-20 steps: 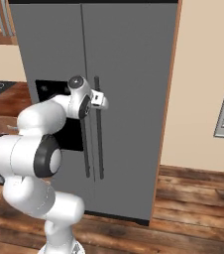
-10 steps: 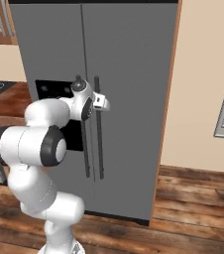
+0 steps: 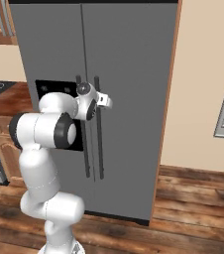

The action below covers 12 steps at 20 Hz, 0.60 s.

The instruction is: Retrieve the sausage and cheese from the fridge and place them on the cutting board on the counter.

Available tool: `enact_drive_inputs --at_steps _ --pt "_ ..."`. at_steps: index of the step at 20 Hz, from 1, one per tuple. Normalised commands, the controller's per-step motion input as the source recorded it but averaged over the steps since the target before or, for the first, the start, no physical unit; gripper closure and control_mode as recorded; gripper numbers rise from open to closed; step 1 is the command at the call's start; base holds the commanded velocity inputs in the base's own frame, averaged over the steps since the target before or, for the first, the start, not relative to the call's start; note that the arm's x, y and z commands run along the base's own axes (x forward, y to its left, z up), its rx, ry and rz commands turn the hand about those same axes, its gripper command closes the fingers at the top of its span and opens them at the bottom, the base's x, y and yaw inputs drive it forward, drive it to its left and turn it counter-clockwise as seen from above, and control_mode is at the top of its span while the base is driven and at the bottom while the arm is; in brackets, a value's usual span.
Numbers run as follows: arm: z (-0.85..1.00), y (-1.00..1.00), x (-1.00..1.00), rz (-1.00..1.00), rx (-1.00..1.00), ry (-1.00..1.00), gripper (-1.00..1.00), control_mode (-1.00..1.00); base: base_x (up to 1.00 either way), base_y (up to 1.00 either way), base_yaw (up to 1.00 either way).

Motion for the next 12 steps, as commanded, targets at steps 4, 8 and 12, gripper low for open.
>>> enact_drive_inputs --at_steps 4,8,12 --pt "-0.01 0.00 0.24 0.00 0.00 -0.07 -1.00 -1.00 0.00 0.00 0.00" --pt "0.00 0.00 0.34 0.00 0.00 -0.04 -1.00 -1.00 0.00 0.00 0.00" --pt "0.00 0.00 0.38 0.00 0.00 -0.01 -1.00 -1.00 0.00 0.00 0.00"
